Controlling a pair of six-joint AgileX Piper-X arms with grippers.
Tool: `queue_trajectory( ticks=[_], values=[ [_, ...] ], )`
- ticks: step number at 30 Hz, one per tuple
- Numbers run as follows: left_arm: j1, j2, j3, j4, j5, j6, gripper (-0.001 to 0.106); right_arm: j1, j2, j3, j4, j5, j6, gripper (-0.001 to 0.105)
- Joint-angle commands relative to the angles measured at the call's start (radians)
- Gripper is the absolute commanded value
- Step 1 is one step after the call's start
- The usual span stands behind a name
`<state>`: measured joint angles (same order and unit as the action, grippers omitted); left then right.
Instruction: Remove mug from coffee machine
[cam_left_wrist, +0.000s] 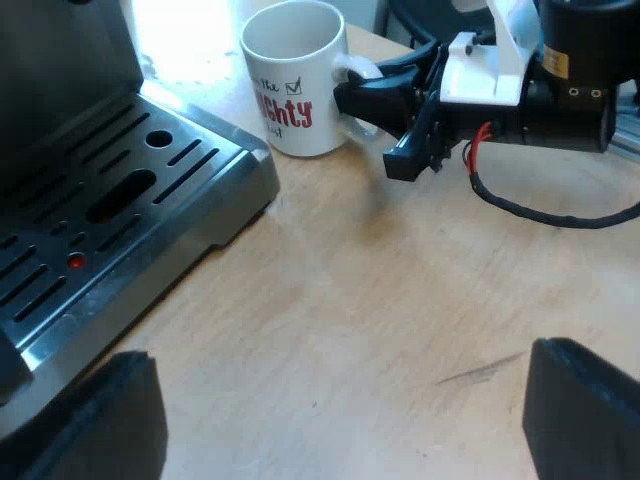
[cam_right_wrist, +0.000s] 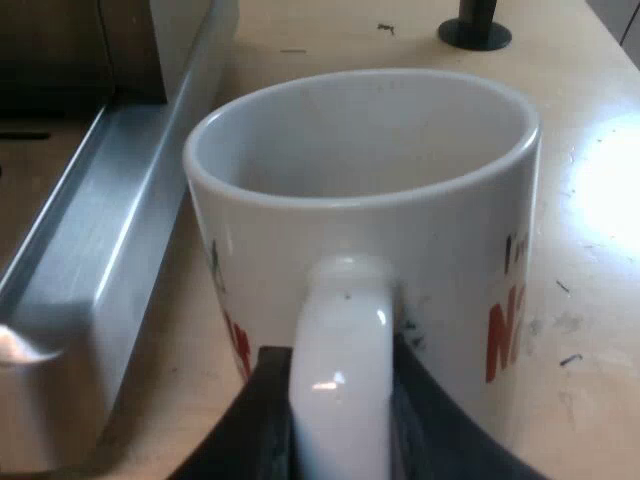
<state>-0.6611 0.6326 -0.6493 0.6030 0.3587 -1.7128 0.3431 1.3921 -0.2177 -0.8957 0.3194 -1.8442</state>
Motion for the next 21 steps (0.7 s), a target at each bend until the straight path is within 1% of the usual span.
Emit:
queue_trajectory(
  ticks=[1, 9, 10, 11, 12, 13, 14, 16, 19, 21],
  values=[
    [-0.004, 0.008, 0.006, -0.010, -0.014, -0.010, 0.079, -0.004, 0.012, -0.012, -0.045, 0.009, -0.016, 0.000],
    [-0.004, 0.017, 0.014, -0.012, -0.014, -0.010, 0.079, -0.004, 0.017, -0.010, -0.034, 0.022, -0.014, 0.000],
    [-0.004, 0.017, 0.014, -0.012, -0.014, -0.010, 0.079, -0.004, 0.017, -0.010, -0.019, 0.022, -0.014, 0.002],
    [-0.004, 0.017, 0.014, -0.012, -0.014, -0.010, 0.079, -0.004, 0.017, -0.010, -0.010, 0.020, -0.014, 0.006],
    [-0.004, 0.017, 0.014, -0.012, -0.014, -0.012, 0.079, -0.004, 0.017, -0.010, 0.013, 0.020, -0.014, 0.014],
    [-0.004, 0.017, 0.014, -0.012, -0.014, -0.019, 0.079, -0.004, 0.017, -0.010, 0.038, 0.020, -0.010, 0.024],
    [-0.004, 0.017, 0.014, -0.012, -0.014, -0.019, 0.079, -0.004, 0.017, -0.010, 0.049, 0.020, -0.004, 0.028],
    [-0.004, 0.017, 0.014, -0.012, -0.014, -0.019, 0.079, -0.004, 0.017, -0.010, 0.078, 0.020, 0.023, 0.049],
    [-0.004, 0.017, 0.014, -0.012, -0.018, -0.019, 0.079, -0.004, 0.017, -0.010, 0.096, 0.020, 0.032, 0.061],
    [-0.004, 0.017, 0.014, -0.012, -0.018, -0.019, 0.079, -0.004, 0.017, -0.010, 0.103, 0.020, 0.032, 0.062]
  ],
)
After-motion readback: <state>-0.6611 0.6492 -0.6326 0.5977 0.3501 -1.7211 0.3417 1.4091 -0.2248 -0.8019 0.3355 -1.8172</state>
